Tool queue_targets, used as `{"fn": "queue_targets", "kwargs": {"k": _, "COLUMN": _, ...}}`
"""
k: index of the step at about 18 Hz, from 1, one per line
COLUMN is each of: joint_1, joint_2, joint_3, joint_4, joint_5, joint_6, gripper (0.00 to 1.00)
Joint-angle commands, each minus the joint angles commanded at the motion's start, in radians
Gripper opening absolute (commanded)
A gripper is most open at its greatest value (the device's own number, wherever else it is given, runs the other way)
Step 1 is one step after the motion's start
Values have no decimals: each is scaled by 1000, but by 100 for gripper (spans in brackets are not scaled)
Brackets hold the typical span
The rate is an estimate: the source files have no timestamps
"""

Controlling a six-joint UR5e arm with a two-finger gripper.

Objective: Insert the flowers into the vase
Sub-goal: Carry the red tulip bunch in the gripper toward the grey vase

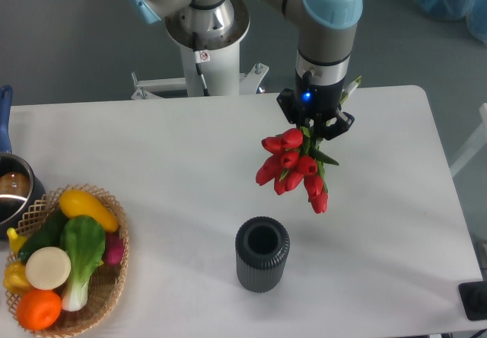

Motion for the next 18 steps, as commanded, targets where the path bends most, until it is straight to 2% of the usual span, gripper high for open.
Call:
{"fn": "queue_targets", "kwargs": {"k": 5, "joint_1": 2, "joint_2": 0, "joint_3": 8, "joint_4": 2, "joint_5": -2, "joint_6": -2, "gripper": 8}}
{"fn": "queue_targets", "kwargs": {"k": 8, "joint_1": 14, "joint_2": 5, "joint_3": 24, "joint_4": 20, "joint_5": -56, "joint_6": -2, "gripper": 7}}
{"fn": "queue_targets", "kwargs": {"k": 12, "joint_1": 61, "joint_2": 5, "joint_3": 87, "joint_4": 44, "joint_5": -257, "joint_6": -14, "gripper": 5}}
{"fn": "queue_targets", "kwargs": {"k": 14, "joint_1": 84, "joint_2": 5, "joint_3": 94, "joint_4": 72, "joint_5": -371, "joint_6": -50, "gripper": 6}}
{"fn": "queue_targets", "kwargs": {"k": 16, "joint_1": 94, "joint_2": 3, "joint_3": 92, "joint_4": 125, "joint_5": -496, "joint_6": -107, "gripper": 6}}
{"fn": "queue_targets", "kwargs": {"k": 18, "joint_1": 91, "joint_2": 2, "joint_3": 94, "joint_4": 181, "joint_5": -573, "joint_6": -164, "gripper": 6}}
